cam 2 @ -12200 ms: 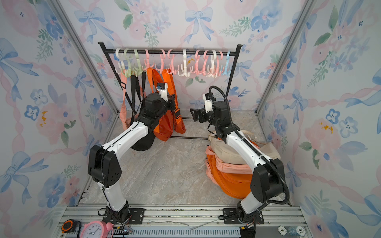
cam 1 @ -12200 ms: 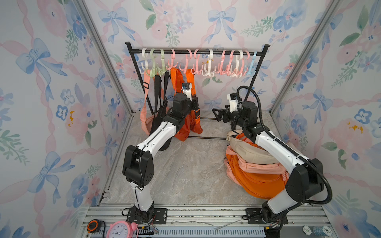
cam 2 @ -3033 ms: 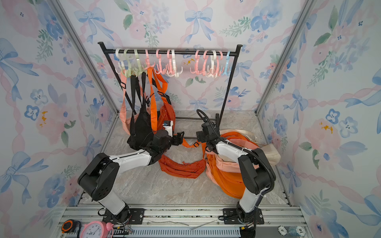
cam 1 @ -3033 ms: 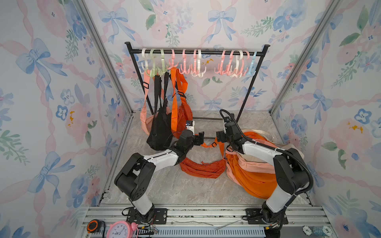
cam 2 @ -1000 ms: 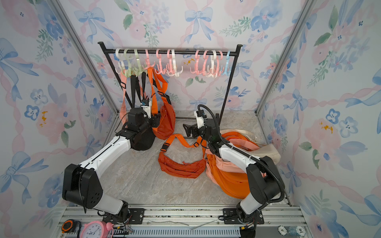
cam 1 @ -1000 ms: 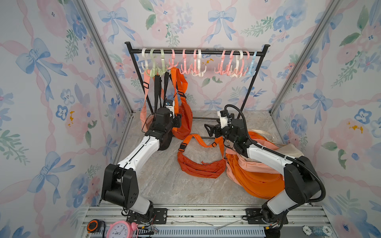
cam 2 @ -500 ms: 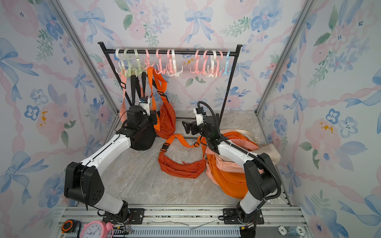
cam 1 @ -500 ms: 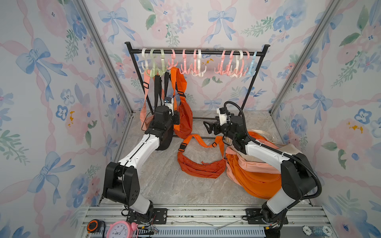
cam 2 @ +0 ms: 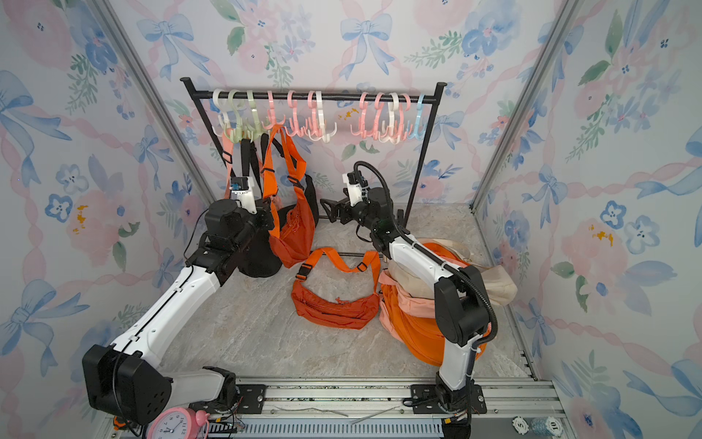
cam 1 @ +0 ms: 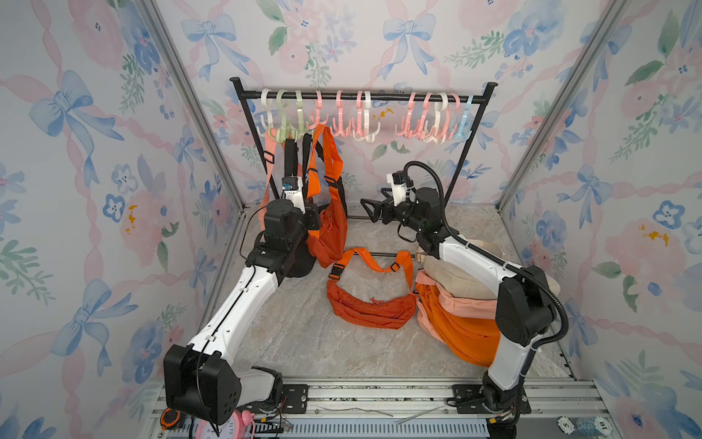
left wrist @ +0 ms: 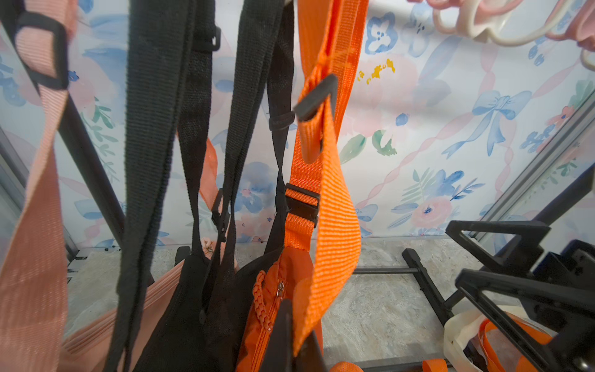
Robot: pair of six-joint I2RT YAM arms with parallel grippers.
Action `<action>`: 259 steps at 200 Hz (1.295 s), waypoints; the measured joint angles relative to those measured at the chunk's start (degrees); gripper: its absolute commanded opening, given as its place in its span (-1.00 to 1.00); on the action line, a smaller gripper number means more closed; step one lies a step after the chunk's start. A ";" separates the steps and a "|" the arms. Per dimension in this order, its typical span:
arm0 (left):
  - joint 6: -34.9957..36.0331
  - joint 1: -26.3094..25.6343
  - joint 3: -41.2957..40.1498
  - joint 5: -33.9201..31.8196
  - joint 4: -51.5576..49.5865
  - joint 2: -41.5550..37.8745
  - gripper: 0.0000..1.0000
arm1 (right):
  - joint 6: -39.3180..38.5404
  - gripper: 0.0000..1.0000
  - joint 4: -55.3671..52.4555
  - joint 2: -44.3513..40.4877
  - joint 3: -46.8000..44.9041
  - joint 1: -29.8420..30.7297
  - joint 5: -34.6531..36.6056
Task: Take the bag off the hook
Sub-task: Pick up the bag from the hook.
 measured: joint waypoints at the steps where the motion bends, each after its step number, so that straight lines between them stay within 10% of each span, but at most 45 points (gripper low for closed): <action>1: 0.00 0.02 0.00 0.00 -0.07 -0.09 -1.00 | 0.09 0.94 0.02 0.09 0.15 0.00 -0.04; 207: -0.61 0.94 -4.70 1.70 -0.55 -6.99 -1.00 | 6.14 0.94 -4.63 37.33 60.61 4.81 -7.08; 259: -0.61 0.96 -4.70 1.70 -0.55 -7.13 -1.00 | 3.87 0.58 -5.22 40.09 64.61 6.25 -4.09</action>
